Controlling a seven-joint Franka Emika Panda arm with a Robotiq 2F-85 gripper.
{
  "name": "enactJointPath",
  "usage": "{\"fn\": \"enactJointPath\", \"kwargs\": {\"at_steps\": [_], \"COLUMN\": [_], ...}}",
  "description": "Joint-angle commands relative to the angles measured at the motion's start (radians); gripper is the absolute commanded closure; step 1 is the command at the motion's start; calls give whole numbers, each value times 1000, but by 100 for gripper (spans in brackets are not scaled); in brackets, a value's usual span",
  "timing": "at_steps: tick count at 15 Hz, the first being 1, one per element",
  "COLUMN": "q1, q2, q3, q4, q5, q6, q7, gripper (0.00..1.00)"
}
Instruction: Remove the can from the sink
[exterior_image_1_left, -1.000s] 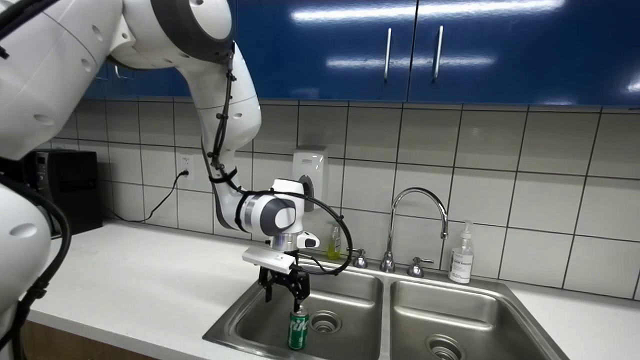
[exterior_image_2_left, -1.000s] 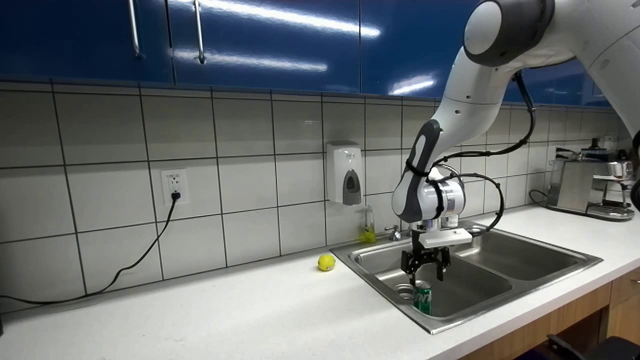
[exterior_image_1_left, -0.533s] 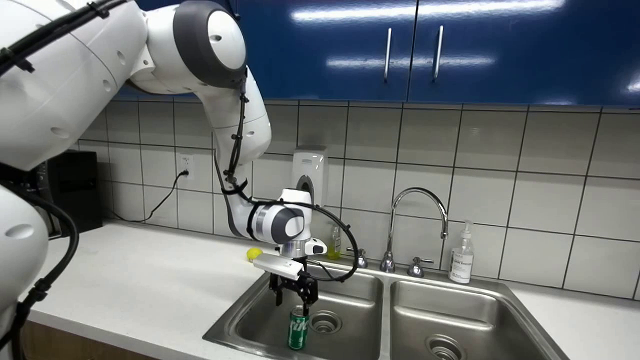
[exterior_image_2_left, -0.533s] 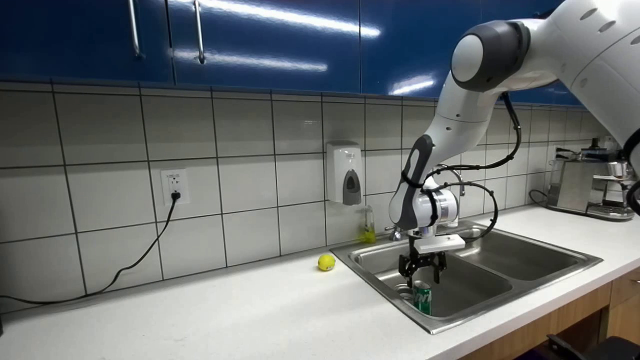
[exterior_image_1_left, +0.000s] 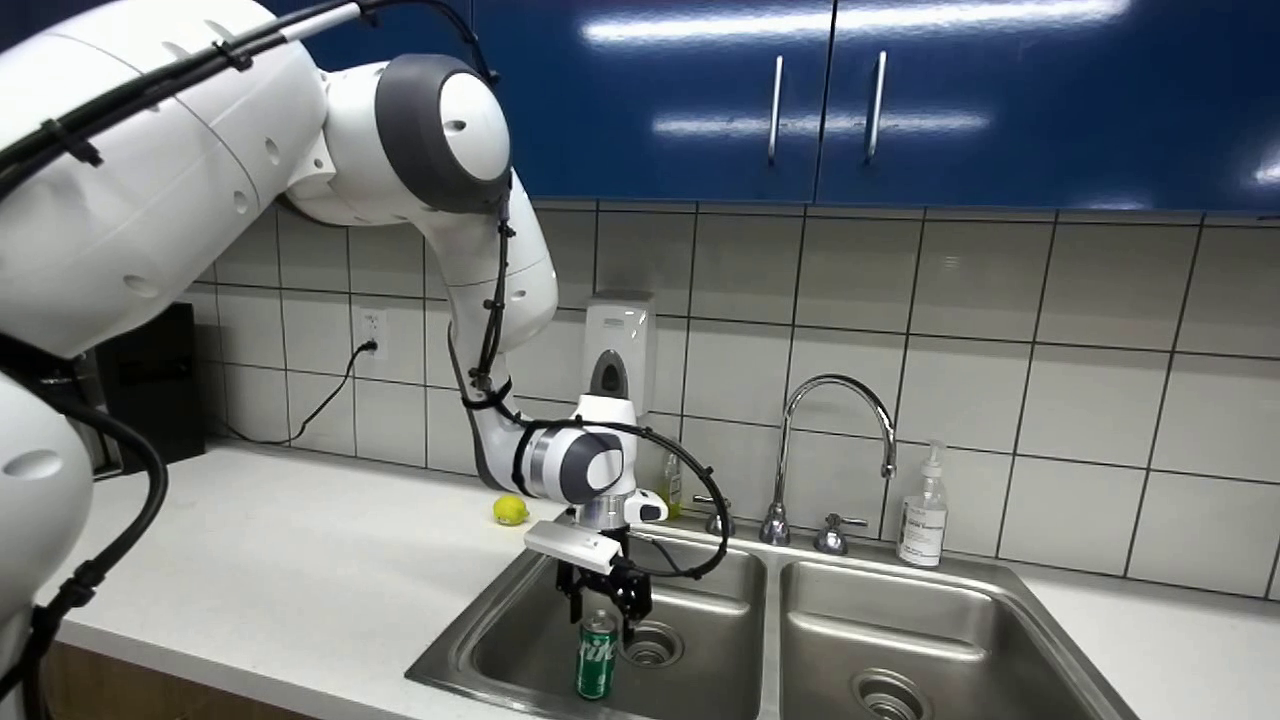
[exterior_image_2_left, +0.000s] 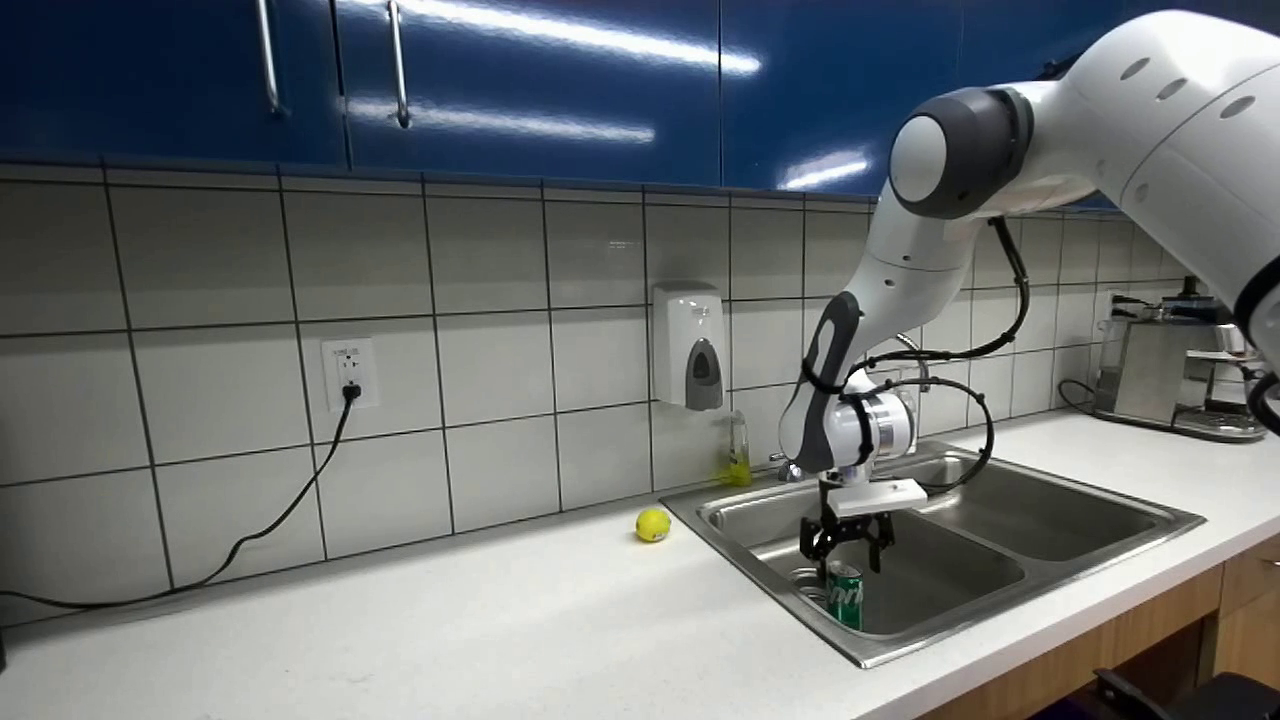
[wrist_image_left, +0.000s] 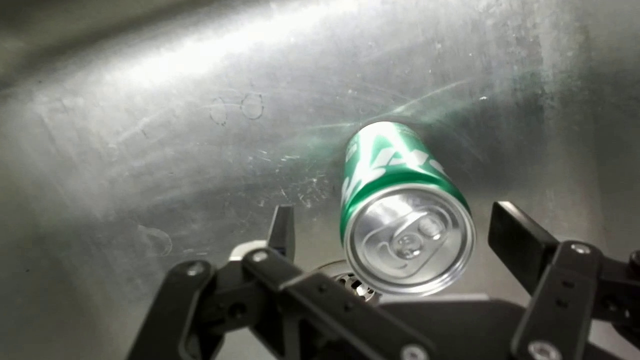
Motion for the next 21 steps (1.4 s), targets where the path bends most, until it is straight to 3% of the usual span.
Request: {"fn": "enactJointPath", "kwargs": {"at_steps": [1,11,12,13,17,21], "q1": [-15,-14,-14,-12,-13,-13], "q2": [34,70,70,70,68,66], "q3": [4,-5,-7,-8,-3,-2], "q4": [54,91,94,94,94,90], "q5": [-28,-29,-29,-31,-29,-25], "q6": [-30,-55,-68,-81,-101,-97], "q7": [39,56,59,61,62,72], "gripper": [0,0,25,26,58,61]}}
